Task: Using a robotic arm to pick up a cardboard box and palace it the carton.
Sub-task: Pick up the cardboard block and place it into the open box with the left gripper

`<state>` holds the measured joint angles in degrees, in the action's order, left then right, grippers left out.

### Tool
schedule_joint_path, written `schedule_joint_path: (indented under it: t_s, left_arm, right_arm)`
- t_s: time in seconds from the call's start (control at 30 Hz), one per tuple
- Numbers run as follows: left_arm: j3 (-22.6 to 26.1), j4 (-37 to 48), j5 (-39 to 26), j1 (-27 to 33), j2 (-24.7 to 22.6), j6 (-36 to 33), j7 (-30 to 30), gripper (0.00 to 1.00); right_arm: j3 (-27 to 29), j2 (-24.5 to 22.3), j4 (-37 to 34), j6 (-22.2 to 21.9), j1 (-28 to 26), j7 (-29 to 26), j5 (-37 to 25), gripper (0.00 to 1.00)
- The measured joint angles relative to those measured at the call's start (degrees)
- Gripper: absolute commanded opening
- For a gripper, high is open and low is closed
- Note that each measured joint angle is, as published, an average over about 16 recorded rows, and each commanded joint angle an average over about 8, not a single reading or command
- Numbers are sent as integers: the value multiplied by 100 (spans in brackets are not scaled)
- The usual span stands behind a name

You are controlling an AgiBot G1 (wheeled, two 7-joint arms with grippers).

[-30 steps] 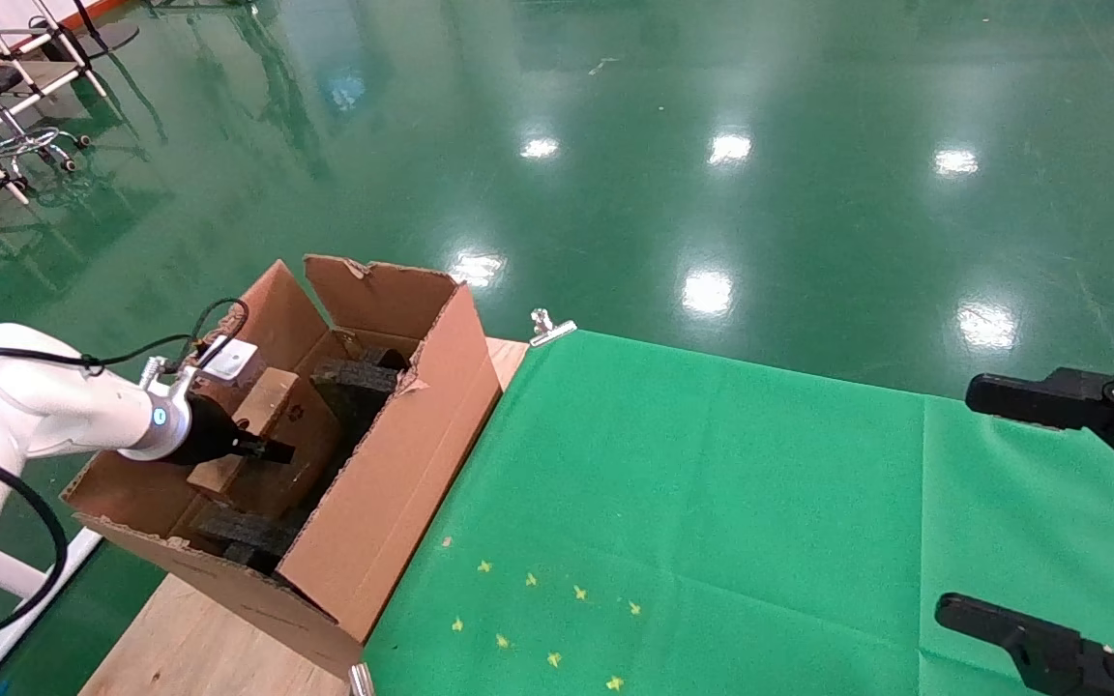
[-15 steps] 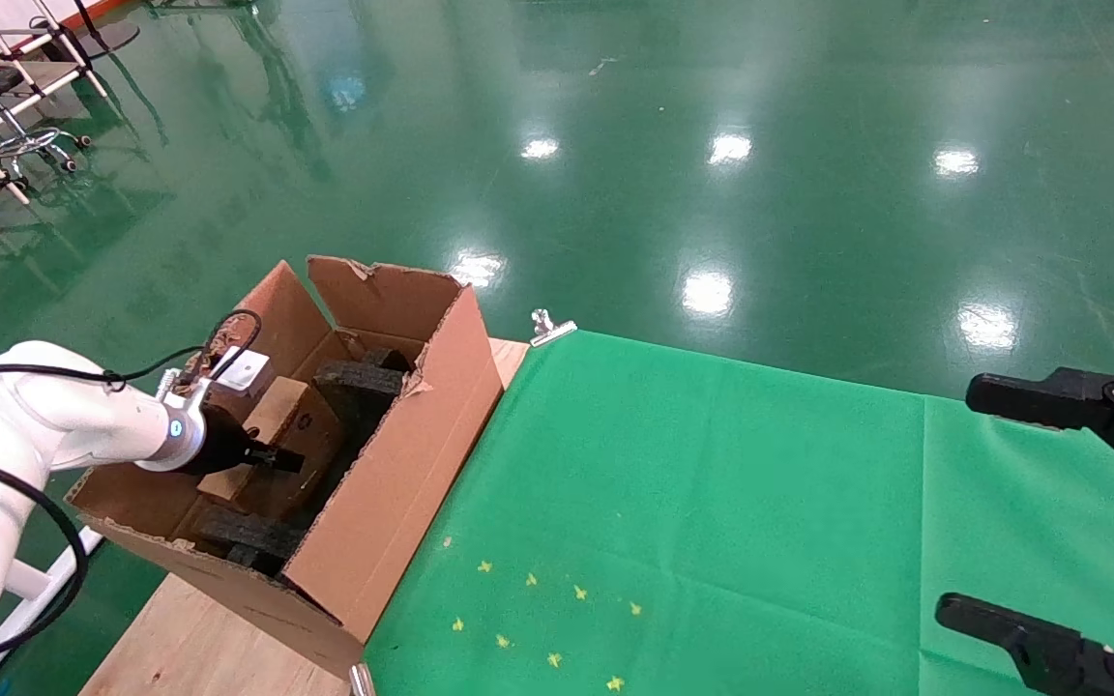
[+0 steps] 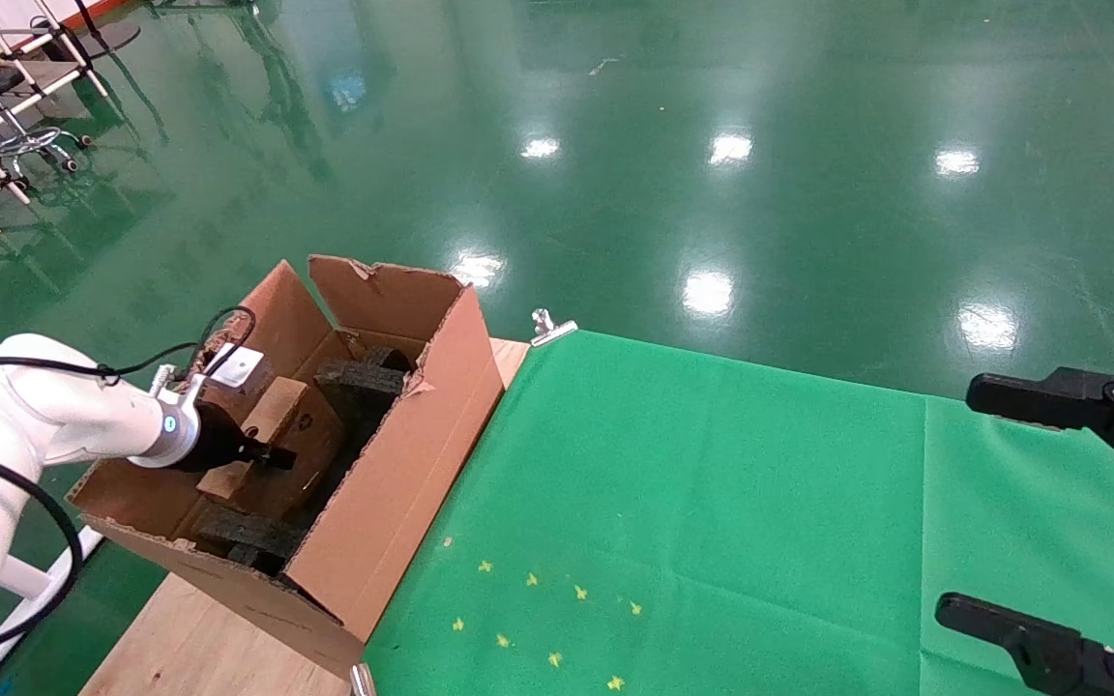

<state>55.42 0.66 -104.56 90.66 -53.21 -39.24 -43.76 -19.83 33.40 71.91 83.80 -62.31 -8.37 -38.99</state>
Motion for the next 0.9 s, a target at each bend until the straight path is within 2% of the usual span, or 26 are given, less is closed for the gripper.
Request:
schedule_joint_path:
  t_s: [0.5,0.7,0.9]
  left_arm:
    - [-28,-83,43,373,-5,-208,-53,100]
    - [-150,-209,220,854,59,-659,-165,100]
    - [-376,-426,559,1443,203,-1444,-325,100]
  right_arm:
    - [-1,0,0,0,0,0,0,100]
    - [-1,0,0,0,0,0,1,100]
    - [-1,0,0,0,0,1,1,100]
